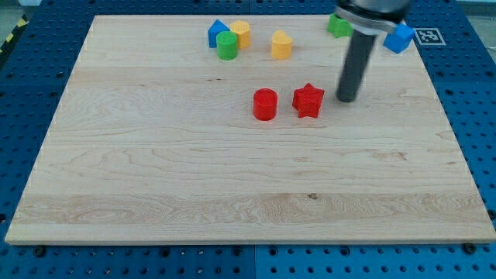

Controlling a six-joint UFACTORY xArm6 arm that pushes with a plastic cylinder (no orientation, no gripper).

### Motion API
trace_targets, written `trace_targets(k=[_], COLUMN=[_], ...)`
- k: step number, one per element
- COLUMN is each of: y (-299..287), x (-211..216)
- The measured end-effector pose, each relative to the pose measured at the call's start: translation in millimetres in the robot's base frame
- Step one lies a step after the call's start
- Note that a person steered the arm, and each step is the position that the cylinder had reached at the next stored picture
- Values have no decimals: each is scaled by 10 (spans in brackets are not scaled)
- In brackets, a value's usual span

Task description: Place the red star into the red circle

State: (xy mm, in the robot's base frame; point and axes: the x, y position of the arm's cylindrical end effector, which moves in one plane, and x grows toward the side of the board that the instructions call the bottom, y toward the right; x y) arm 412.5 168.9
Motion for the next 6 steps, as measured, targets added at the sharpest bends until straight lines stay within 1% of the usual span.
trace_targets(k=[1, 3, 4, 5, 6], y=[-134, -809, -750, -77, 205], x=[209, 118, 118, 118, 11])
